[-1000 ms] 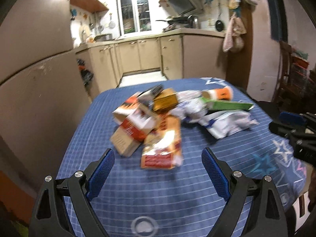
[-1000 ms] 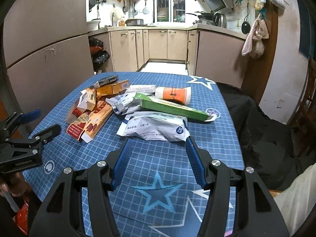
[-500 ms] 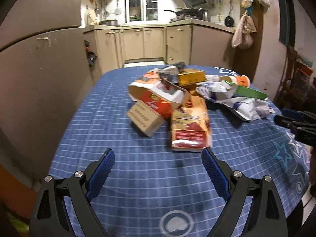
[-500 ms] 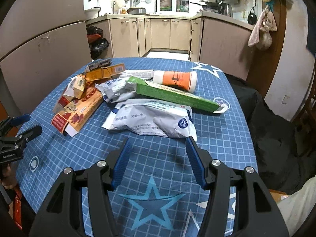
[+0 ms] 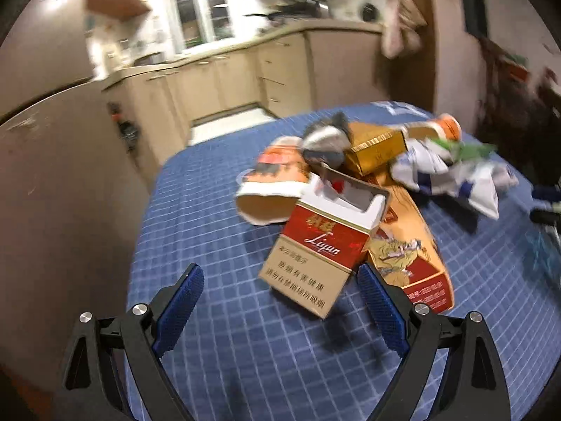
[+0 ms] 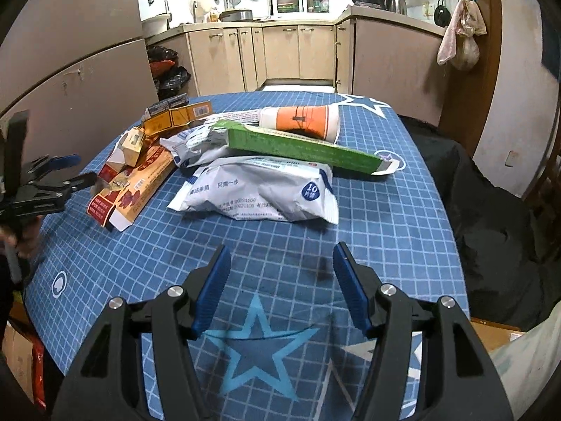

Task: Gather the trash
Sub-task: 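Grasp the red Liqun cigarette pack with the left tool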

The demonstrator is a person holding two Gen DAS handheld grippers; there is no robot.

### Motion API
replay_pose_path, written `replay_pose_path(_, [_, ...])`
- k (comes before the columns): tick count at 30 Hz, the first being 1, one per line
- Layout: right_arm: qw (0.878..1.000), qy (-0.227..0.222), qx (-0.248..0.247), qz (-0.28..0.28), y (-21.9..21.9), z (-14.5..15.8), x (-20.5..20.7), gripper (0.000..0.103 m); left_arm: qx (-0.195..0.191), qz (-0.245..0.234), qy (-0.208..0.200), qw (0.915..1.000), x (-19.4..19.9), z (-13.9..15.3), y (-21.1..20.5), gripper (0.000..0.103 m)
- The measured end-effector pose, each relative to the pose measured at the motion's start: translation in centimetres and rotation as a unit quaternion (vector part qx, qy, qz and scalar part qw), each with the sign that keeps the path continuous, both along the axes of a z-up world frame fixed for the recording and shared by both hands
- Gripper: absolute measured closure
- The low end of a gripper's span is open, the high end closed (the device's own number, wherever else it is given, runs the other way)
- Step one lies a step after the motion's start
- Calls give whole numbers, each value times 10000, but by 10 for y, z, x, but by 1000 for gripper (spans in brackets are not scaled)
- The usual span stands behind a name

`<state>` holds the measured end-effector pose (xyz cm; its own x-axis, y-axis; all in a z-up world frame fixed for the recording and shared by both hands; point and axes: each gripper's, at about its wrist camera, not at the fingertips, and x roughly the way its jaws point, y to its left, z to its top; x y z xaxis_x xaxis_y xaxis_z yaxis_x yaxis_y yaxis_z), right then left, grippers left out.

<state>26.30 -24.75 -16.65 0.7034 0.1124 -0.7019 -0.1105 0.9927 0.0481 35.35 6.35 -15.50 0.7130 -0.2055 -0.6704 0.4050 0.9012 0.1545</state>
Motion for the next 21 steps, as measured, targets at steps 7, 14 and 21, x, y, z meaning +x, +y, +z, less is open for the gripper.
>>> replay_pose_path(7, [9998,41,2,192,13,1,-2,45,202,-795,229,9964,25,-18,-11,13])
replay_pose_path(14, [9995,133,-29,285,18,-3,-4,45,40,-1234,585,9906,47,-23,-16,35])
replay_pose_path(21, [9998,54,-67,156,7,1,0,45,-215,-1264,431,9908,18,-19,-10,43])
